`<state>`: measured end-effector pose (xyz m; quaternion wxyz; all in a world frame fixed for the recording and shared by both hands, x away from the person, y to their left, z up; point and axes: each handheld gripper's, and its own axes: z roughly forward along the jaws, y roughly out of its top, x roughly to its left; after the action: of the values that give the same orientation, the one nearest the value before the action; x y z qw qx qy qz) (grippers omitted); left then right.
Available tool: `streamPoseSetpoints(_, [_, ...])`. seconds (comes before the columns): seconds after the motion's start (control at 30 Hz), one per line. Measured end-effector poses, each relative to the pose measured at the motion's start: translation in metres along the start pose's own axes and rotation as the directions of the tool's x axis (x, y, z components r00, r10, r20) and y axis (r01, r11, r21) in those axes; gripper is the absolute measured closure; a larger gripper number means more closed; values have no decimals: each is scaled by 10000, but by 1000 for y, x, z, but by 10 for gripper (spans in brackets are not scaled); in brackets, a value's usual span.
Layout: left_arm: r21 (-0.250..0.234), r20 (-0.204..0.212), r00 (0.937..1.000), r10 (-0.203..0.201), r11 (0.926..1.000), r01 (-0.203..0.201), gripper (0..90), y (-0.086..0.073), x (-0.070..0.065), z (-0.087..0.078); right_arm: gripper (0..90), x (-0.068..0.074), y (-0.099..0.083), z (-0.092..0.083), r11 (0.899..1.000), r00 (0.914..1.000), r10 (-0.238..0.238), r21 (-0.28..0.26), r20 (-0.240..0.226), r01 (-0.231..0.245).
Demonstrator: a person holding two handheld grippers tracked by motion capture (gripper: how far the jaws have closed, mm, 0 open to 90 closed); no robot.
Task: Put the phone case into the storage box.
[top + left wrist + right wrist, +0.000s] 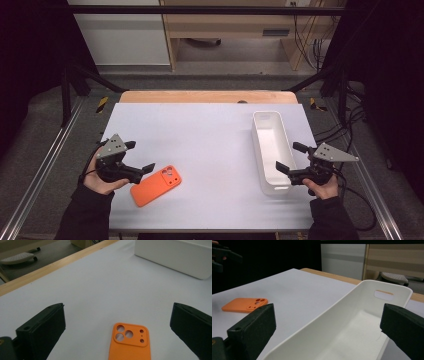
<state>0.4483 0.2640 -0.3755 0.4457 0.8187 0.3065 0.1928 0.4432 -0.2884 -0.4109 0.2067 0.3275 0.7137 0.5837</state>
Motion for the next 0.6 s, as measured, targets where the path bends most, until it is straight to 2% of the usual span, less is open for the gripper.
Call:
streamPoseSetpoints(0.07, [85, 64, 10000, 48, 10000, -49, 0, -1, -1, 2, 7, 0, 0, 0, 10000, 10000, 1, -14, -7, -1])
streamPoseSetpoints(0.1, [287, 141, 9998, 105, 9995, -109, 0, -3, -1, 6, 7, 0, 0, 0, 10000, 10000, -5, 8, -3, 5])
streamPoseSetpoints(0.3, [822, 290, 9993, 250, 9962, -273, 0, -9, -3, 17, 7, 1, -1, 2, 9999, 10000, -29, 96, -14, 29])
streamPoseSetpoints(0.47, [1068, 404, 9990, 200, 9940, -242, 0, -12, -4, 22, 7, 0, 0, 0, 10000, 10000, -23, 42, -4, 23])
streamPoseSetpoints(0.6, [1449, 481, 9987, 161, 9892, -229, 0, -17, -6, 30, 7, 0, 0, 1, 10000, 10000, -17, 58, -11, 17])
